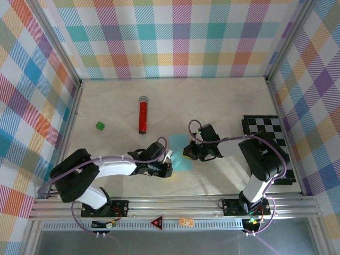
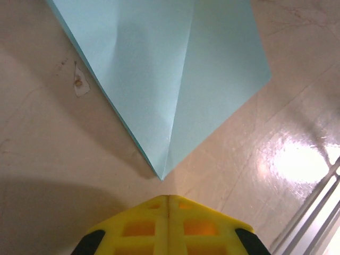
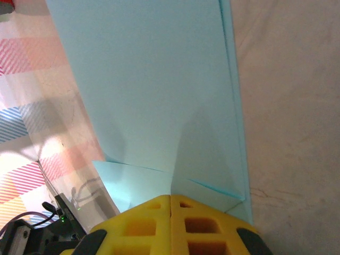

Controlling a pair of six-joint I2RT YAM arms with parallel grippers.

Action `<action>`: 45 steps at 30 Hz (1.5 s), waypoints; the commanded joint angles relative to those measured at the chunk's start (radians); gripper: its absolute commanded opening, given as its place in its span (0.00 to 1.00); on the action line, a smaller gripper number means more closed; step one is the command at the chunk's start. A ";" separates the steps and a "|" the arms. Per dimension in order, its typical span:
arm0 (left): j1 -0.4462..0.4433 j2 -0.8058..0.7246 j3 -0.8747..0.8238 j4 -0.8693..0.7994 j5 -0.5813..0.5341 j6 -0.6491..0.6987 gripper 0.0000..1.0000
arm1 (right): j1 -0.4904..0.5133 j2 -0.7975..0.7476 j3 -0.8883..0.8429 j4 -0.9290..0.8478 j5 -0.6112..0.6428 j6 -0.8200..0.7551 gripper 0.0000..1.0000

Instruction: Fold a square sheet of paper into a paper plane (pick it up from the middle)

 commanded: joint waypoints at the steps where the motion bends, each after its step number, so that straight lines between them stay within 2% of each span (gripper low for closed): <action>1: -0.005 -0.072 0.022 -0.034 -0.047 0.017 0.06 | -0.010 -0.027 -0.004 0.053 -0.042 -0.013 0.12; 2: -0.001 -0.080 0.035 -0.029 -0.068 0.011 0.06 | -0.008 -0.057 -0.011 0.087 -0.056 -0.007 0.19; 4: 0.014 -0.068 0.075 -0.034 -0.083 0.013 0.06 | -0.008 -0.123 -0.024 0.103 -0.045 0.000 0.27; 8: 0.065 0.004 0.150 -0.001 -0.099 -0.015 0.04 | -0.008 -0.258 -0.017 -0.125 0.099 -0.041 0.33; 11: 0.084 0.060 0.200 0.018 -0.097 -0.016 0.04 | -0.009 -0.318 -0.030 -0.257 0.135 -0.047 0.34; 19: 0.091 0.198 0.265 -0.037 -0.120 0.026 0.00 | 0.005 -0.400 -0.142 -0.257 0.072 0.045 0.34; 23: 0.091 0.228 0.247 -0.021 -0.121 0.027 0.00 | 0.032 -0.382 -0.125 -0.310 0.048 0.061 0.35; 29: 0.091 0.260 0.217 -0.013 -0.114 0.036 0.00 | 0.082 -0.319 -0.072 -0.381 0.087 0.047 0.37; 45: 0.091 0.271 0.206 -0.021 -0.095 0.062 0.00 | 0.093 -0.213 -0.054 -0.280 0.056 0.065 0.40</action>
